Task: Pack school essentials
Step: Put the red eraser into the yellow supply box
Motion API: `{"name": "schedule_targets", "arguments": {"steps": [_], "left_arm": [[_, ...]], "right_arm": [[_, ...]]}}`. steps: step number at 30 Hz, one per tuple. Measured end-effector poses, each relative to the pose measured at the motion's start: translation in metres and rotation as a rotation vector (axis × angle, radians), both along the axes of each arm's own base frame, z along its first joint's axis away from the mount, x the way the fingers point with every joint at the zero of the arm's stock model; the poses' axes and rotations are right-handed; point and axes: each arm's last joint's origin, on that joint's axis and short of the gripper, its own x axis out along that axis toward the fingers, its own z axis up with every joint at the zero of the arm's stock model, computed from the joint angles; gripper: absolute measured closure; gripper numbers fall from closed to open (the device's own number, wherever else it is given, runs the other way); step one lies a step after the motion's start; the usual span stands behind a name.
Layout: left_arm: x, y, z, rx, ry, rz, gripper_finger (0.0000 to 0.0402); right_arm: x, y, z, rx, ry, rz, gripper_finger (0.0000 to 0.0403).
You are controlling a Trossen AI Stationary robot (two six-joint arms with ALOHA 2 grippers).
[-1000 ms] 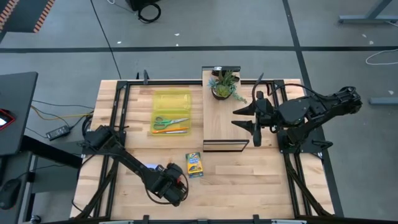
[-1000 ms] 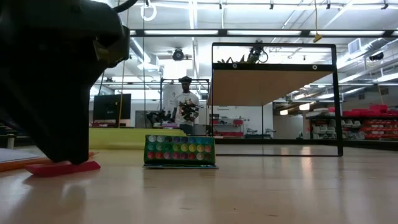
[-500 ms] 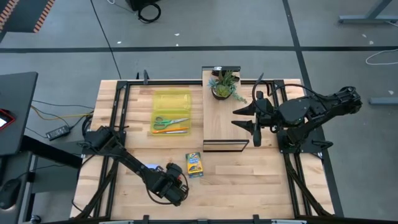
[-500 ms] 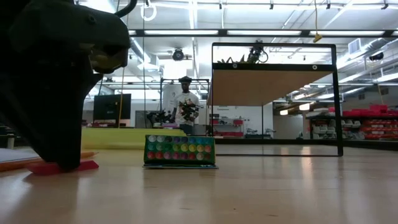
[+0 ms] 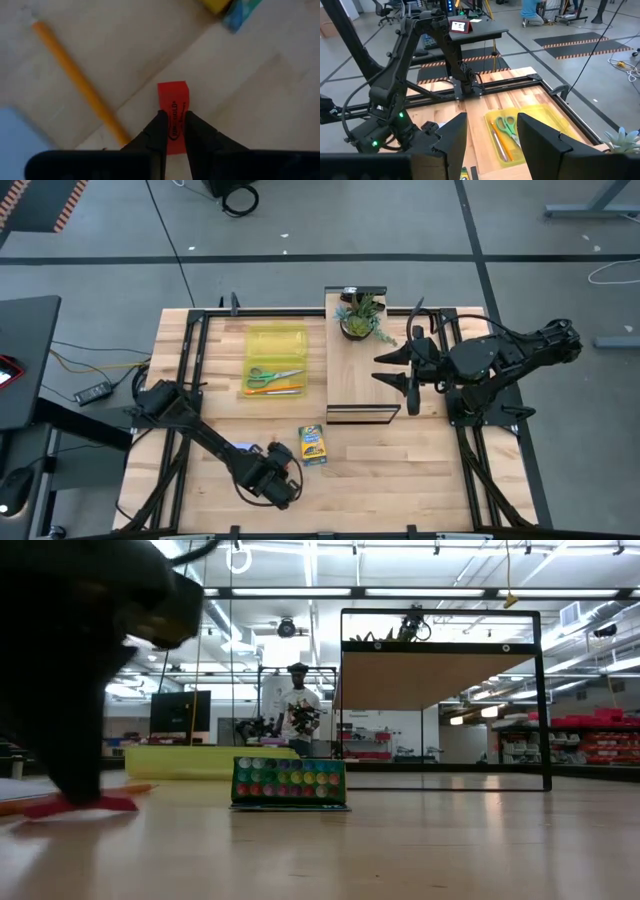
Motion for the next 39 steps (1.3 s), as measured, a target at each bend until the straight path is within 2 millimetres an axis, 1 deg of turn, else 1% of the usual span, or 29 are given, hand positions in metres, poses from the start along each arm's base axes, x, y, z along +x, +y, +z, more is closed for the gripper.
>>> {"name": "schedule_targets", "arguments": {"steps": [5, 8, 19, 25, 32, 39], "left_arm": [[-0.005, 0.006, 0.010, 0.025, 0.021, -0.011, 0.0356], [-0.004, 0.009, 0.015, 0.035, 0.016, -0.052, 0.0356], [-0.012, 0.031, 0.052, 0.125, 0.015, -0.213, 0.0357], [-0.017, 0.043, 0.065, 0.175, 0.030, -0.264, 0.0360], [-0.025, 0.068, 0.077, 0.248, 0.074, -0.273, 0.0359], [-0.021, 0.104, 0.095, 0.353, 0.087, -0.339, 0.0372]], "right_arm": [[0.000, 0.000, 0.000, -0.014, -0.002, -0.015, 0.0223], [0.000, 0.000, 0.000, -0.014, -0.004, -0.015, 0.0223], [0.000, -0.001, 0.001, -0.024, -0.012, -0.040, 0.0223], [0.000, -0.001, 0.002, -0.022, -0.016, -0.040, 0.0223], [0.001, -0.001, 0.002, -0.023, -0.025, -0.038, 0.0223], [0.001, -0.001, 0.002, -0.023, -0.025, -0.038, 0.0223]]}}
